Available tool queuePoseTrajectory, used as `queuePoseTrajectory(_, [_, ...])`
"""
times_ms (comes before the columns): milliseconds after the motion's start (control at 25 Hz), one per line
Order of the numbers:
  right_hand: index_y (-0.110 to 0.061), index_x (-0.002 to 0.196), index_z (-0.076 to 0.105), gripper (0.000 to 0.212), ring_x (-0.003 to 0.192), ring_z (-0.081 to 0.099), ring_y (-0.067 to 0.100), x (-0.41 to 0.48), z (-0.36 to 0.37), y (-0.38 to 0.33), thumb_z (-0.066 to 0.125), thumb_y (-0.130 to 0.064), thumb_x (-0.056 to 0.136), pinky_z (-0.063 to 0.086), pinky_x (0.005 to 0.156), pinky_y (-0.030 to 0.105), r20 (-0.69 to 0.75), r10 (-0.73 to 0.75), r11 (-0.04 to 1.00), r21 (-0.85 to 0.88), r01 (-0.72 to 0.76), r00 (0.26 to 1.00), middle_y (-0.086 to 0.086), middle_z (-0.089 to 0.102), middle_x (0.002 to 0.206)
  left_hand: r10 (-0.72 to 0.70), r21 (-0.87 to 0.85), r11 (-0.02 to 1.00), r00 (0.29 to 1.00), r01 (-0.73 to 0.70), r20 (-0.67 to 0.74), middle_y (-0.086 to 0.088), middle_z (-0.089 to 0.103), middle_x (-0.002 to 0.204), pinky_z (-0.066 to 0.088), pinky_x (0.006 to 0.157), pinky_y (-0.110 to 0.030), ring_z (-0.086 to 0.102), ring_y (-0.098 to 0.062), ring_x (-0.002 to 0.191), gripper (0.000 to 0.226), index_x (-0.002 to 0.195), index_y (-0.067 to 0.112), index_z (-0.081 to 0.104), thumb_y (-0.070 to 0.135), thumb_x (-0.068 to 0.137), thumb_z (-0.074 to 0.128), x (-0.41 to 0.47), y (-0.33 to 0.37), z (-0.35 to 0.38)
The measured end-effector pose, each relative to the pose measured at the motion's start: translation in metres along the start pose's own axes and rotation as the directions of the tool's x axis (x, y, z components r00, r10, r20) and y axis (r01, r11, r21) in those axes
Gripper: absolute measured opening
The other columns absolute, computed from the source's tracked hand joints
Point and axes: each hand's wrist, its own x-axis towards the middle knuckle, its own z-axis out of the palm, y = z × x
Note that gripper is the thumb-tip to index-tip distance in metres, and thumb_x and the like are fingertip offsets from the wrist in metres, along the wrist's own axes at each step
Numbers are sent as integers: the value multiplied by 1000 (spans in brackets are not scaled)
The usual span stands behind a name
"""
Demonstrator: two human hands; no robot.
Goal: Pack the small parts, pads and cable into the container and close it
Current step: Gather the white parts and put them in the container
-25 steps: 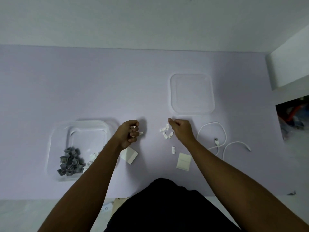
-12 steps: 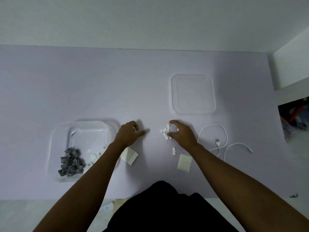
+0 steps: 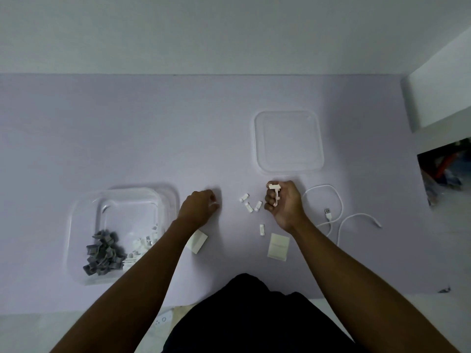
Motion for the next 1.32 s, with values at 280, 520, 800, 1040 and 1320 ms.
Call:
queuePoseTrajectory(280, [-12,63,60,37,47,45,15,-13,-20,-4,50,-31,94,29,42,22,-106,12,997,73,-5,994,4,54,62,-48,-580,767,926,274,373,-9,48,61,27,47,-25,40,-17,46,39,73,6,56,34,100,49,0,30,-6])
queuePoseTrajectory(520, [-6,74,71,27,45,45,5,-3,-28,15,74,-29,88,38,50,24,-177,-343,766,-621,165,923,-10,52,50,12,-757,501,871,420,492,-5,48,60,17,41,-20,34,-8,43,26,78,9,57,16,100,46,4,44,-10])
queuePoseTrajectory(800, [-18,114,67,50,82,53,3,-1,-41,38,89,-24,69,42,76,17,183,-400,311,-894,321,898,-3,63,103,22,-519,850,979,88,202,2,48,66,30,50,-26,40,-13,56,24,81,14,56,33,86,70,20,57,3])
queuePoseTrajectory(1040, [-16,96,67,33,76,56,11,6,-32,44,86,-26,71,43,69,25,182,-463,259,-908,328,867,-5,61,87,353,-33,935,922,-352,159,-6,66,109,42,77,-29,62,-27,96,50,130,30,53,29,84,72,21,58,5])
queuePoseTrajectory(1320, [-19,80,58,10,51,37,11,-15,-23,4,58,-27,85,22,46,25,47,96,995,-9,-96,994,1,48,73,408,-36,912,891,-409,199,-3,66,99,44,71,-30,63,-24,87,33,109,26,59,42,84,72,38,51,7])
